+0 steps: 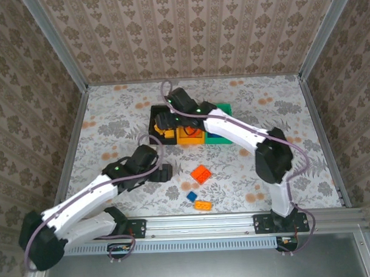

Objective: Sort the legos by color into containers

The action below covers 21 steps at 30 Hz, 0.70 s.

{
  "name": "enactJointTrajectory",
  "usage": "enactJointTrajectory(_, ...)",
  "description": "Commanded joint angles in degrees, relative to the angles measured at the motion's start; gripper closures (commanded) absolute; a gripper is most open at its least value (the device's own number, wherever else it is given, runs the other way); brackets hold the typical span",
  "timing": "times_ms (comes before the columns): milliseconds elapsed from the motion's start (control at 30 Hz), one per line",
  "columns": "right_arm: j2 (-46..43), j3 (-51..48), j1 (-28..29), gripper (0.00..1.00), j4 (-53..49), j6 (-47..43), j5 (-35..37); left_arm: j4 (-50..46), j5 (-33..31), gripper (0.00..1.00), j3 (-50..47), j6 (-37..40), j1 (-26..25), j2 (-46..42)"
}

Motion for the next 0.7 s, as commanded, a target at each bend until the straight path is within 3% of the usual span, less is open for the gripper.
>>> enactJointTrajectory(0, -9.69, -10.14, -0.31, 0.23, 3.7, 2.38, 3.44, 5.54, 2.85, 0.0, 5.19, 5.66, -4.16, 8.56)
enactJointTrajectory(200, -24.42, -28.04, -2.19, 0.22, 4.44, 3.96, 5.78, 8.57, 0.89, 0.07, 13.12, 9.45, -9.34, 24.26)
enactJointTrajectory(300, -30.56, -33.71, -3.36, 0.22, 4.05, 4.48, 6.84, 9.27, -1.16, 0.09, 15.39, 10.18, -9.53, 29.31)
enactJointTrajectory(667, -43.2, -41.76, -5.83, 0.21, 2.08, 4.93, 9.34, 9.49, -1.48, 0.17, 20.01, 11.08, -8.41, 39.42)
